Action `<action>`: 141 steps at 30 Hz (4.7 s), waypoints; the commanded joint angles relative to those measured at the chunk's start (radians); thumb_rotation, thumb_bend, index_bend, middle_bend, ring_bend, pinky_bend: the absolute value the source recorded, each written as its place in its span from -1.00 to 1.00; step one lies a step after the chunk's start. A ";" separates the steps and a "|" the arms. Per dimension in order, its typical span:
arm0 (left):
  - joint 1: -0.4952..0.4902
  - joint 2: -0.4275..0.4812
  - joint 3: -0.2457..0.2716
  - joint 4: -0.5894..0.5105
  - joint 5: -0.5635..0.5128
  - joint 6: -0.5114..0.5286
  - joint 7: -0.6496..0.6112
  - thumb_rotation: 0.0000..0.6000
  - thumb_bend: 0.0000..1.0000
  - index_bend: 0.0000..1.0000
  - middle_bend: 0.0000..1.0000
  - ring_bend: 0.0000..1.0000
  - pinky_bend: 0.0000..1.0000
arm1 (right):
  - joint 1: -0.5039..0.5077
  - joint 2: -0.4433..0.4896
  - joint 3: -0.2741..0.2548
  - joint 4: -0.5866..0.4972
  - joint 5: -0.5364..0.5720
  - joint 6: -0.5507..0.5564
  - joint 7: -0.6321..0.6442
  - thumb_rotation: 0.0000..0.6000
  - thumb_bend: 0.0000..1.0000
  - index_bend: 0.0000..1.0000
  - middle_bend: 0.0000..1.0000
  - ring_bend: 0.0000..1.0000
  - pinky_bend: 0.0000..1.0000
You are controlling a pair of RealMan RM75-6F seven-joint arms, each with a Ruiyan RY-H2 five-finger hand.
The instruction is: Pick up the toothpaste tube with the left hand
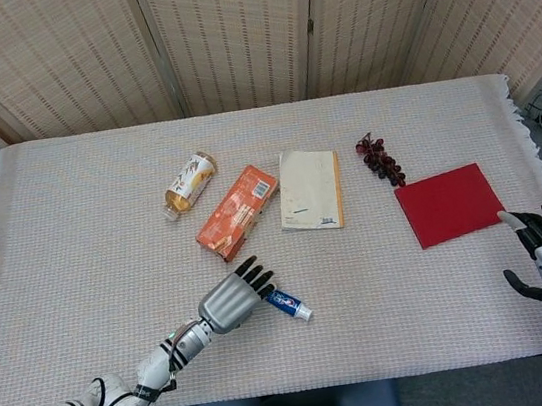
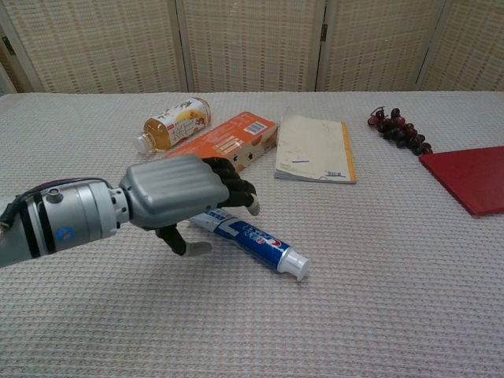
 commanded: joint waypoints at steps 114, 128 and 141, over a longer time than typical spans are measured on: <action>0.015 0.229 -0.101 -0.577 -0.462 0.209 -0.132 1.00 0.51 0.63 0.63 0.59 0.34 | 0.485 -0.366 0.178 -0.209 -0.034 -0.252 -0.326 1.00 -0.25 -0.79 -0.82 -0.84 -0.97; 0.023 0.231 -0.080 -0.565 -0.406 0.215 -0.145 1.00 0.51 0.65 0.65 0.59 0.34 | 0.493 -0.354 0.178 -0.203 -0.017 -0.239 -0.336 1.00 -0.25 -0.79 -0.81 -0.83 -0.97; 0.025 0.217 -0.062 -0.545 -0.379 0.225 -0.097 1.00 0.51 0.68 0.66 0.60 0.29 | 0.499 -0.348 0.176 -0.205 -0.015 -0.225 -0.340 1.00 -0.25 -0.80 -0.80 -0.83 -0.97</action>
